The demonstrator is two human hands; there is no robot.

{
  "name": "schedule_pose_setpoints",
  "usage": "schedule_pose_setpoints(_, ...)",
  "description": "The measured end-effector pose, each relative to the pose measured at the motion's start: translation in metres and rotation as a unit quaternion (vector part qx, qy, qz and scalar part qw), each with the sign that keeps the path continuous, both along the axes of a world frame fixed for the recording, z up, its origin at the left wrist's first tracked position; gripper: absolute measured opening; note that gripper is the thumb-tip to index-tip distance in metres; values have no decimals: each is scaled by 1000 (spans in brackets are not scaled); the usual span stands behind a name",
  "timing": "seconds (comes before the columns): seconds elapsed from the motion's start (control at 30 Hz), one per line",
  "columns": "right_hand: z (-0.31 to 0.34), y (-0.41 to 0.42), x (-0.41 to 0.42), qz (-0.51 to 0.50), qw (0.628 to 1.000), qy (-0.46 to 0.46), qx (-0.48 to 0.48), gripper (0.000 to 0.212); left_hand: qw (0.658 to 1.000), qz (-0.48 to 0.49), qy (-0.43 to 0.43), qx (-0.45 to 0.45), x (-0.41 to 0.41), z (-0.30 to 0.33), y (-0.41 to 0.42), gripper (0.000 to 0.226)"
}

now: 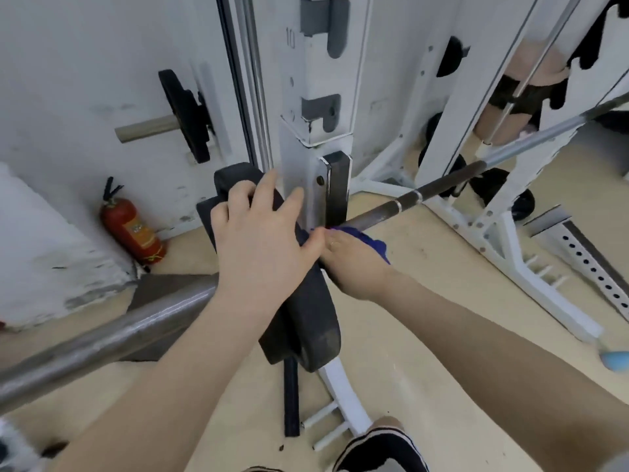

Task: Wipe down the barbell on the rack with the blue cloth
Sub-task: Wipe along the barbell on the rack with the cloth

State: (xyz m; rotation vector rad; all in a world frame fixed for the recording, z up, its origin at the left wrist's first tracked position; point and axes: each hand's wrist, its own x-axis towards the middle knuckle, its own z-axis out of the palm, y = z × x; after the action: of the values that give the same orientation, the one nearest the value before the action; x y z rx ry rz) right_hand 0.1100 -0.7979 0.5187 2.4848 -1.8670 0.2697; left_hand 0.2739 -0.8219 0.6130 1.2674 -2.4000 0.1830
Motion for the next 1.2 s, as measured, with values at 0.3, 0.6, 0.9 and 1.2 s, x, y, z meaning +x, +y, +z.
schedule_pose_setpoints(0.3,8,-9,1,12,998,56,28,52,991,132,21,-17,-25,5,9,33)
schedule_pose_setpoints(0.6,11,-28,6,-32,994,-8,101,51,983,172,18,57,-33,17,2,24)
schedule_pose_setpoints(0.9,10,-14,9,-70,996,24,58,53,985,159,14,70,-31,15,7,30)
schedule_pose_setpoints(1.2,0,7,7,-53,997,56,9,42,985,167,14,32,-37,5,26,29)
